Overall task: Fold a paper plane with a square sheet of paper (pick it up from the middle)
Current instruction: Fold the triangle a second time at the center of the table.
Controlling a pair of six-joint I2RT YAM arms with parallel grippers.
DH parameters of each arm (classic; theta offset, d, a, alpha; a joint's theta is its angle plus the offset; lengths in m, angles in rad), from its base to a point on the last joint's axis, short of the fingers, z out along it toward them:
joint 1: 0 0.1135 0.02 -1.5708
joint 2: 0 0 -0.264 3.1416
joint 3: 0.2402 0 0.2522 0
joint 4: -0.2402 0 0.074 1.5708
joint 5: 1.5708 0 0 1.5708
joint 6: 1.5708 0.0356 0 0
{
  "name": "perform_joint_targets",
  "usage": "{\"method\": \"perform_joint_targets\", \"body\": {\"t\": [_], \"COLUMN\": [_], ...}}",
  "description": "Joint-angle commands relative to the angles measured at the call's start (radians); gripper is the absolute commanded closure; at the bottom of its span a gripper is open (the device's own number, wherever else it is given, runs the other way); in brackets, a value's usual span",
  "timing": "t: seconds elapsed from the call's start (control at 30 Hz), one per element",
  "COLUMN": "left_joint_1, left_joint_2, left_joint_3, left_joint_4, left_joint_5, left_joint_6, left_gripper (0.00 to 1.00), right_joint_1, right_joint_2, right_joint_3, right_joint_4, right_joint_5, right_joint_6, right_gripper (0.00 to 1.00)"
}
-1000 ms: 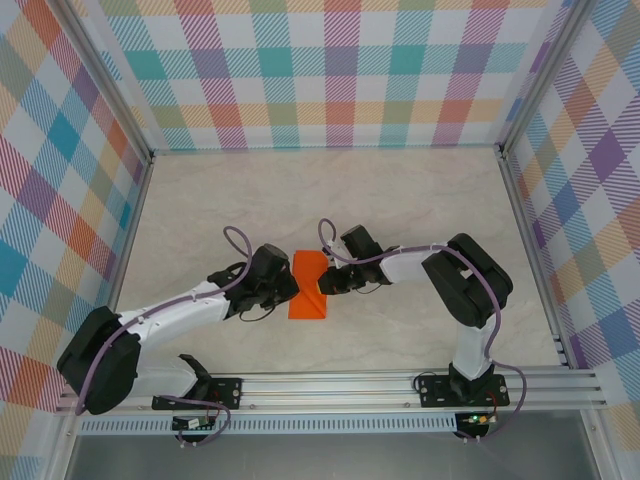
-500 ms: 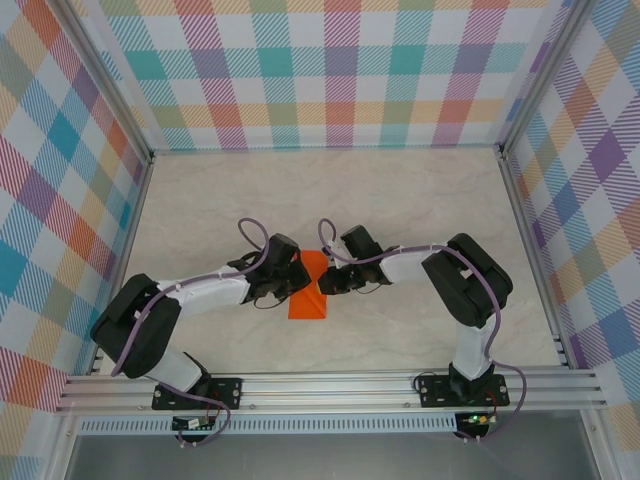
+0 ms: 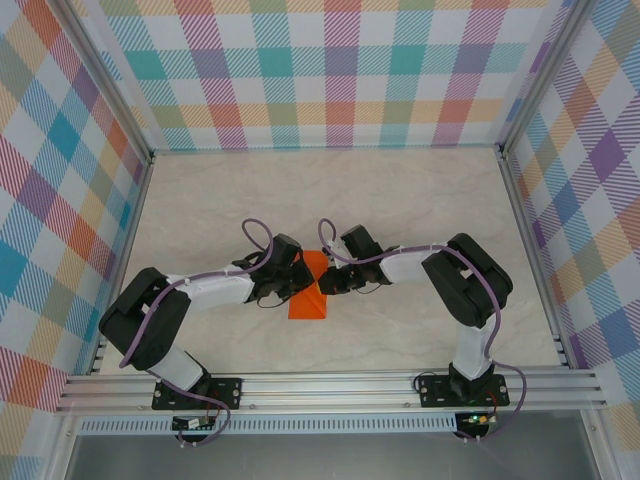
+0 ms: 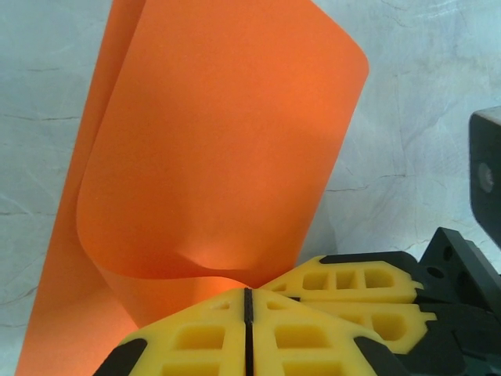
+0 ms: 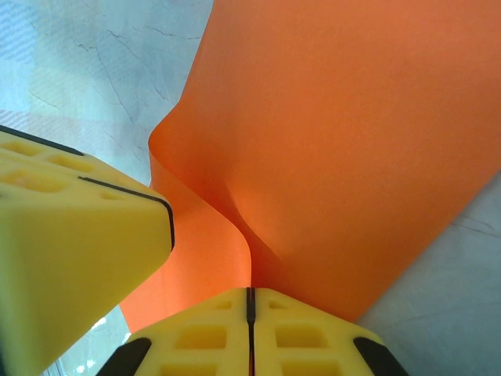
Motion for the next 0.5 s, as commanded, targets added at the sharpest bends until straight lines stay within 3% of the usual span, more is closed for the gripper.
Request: {"method": "perform_joint_targets", "body": {"t": [0.0, 0.47], "left_joint_1": [0.012, 0.012], "left_joint_2": [-0.013, 0.05], "left_joint_3": [-0.019, -0.027], "left_joint_4": [0.007, 0.016], "left_joint_5": [0.0, -0.001], "left_joint_6": [0.001, 0.008], "left_gripper": [0.92, 0.92], "right_joint_1": [-0.004, -0.005], "right_joint_2": [0.039, 0.039], "right_joint_3": [-0.001, -0.002], "right_joint_4": [-0.027, -0.027], "right_joint_5": [0.033, 0.033], "right_joint_6": [-0.023, -0.021], "right_gripper": [0.93, 0.93]}}
